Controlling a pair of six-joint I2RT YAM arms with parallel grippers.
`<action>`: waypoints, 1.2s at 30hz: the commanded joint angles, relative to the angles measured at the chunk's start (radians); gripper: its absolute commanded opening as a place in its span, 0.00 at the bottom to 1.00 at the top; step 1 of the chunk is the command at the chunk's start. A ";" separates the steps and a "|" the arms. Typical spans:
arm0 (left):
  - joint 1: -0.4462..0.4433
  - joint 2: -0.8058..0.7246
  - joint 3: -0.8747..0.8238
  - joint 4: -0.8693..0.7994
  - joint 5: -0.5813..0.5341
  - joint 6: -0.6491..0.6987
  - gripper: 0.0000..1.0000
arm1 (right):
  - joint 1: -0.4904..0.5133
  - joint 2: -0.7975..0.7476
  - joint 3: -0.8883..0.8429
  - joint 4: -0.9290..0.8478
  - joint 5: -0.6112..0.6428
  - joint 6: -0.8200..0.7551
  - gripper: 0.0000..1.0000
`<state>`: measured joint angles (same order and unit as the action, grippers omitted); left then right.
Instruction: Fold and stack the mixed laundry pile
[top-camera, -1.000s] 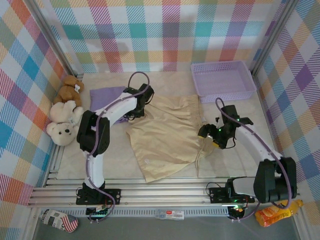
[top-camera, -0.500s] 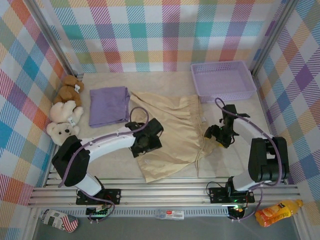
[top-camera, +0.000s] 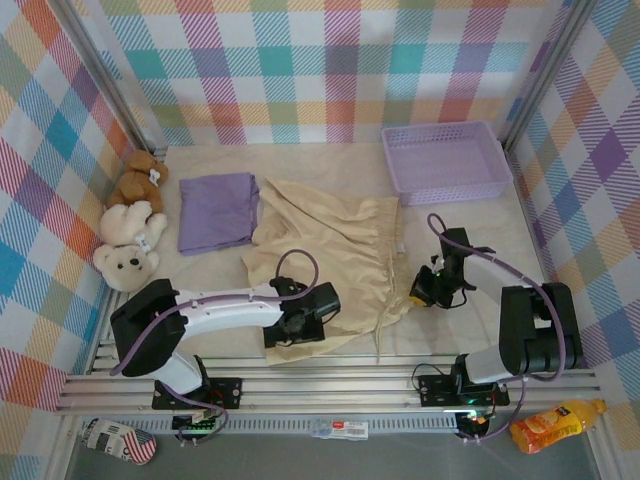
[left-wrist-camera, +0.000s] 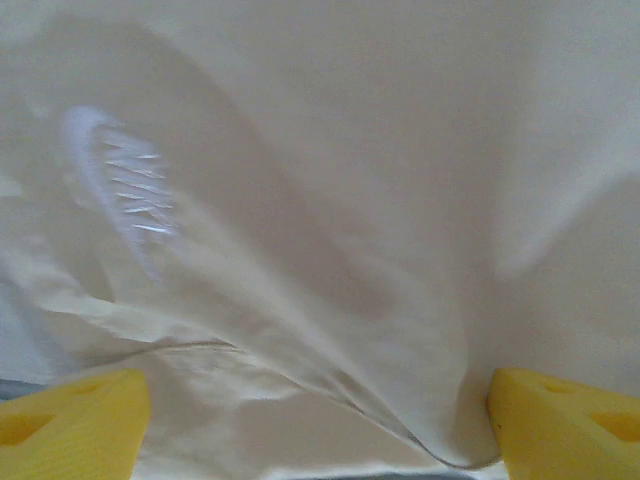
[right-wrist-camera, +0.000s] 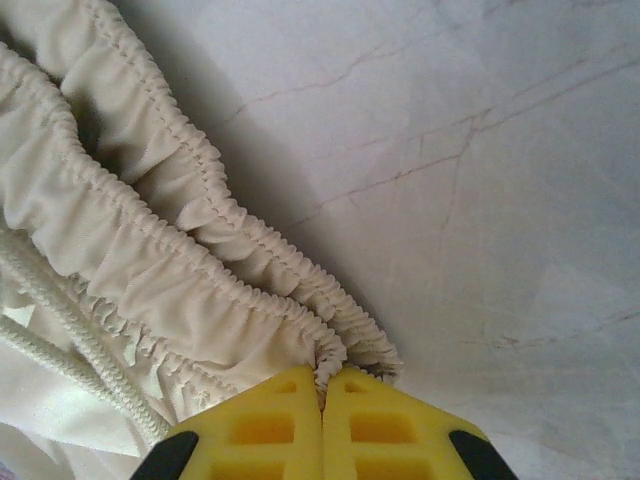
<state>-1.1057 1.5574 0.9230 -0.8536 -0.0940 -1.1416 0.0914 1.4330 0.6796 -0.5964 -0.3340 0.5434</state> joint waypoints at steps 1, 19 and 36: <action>-0.006 -0.060 -0.061 -0.120 -0.044 -0.060 0.84 | 0.003 -0.019 -0.009 -0.023 -0.029 0.021 0.00; -0.005 -0.247 -0.316 0.210 -0.071 -0.380 0.62 | 0.003 -0.048 -0.017 -0.044 -0.013 0.026 0.00; 0.096 -0.227 -0.108 0.009 -0.091 -0.182 0.00 | 0.008 -0.303 -0.030 -0.243 -0.131 0.084 0.00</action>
<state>-1.0611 1.3869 0.7368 -0.7914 -0.1497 -1.3907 0.0933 1.1793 0.6212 -0.7513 -0.4053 0.5926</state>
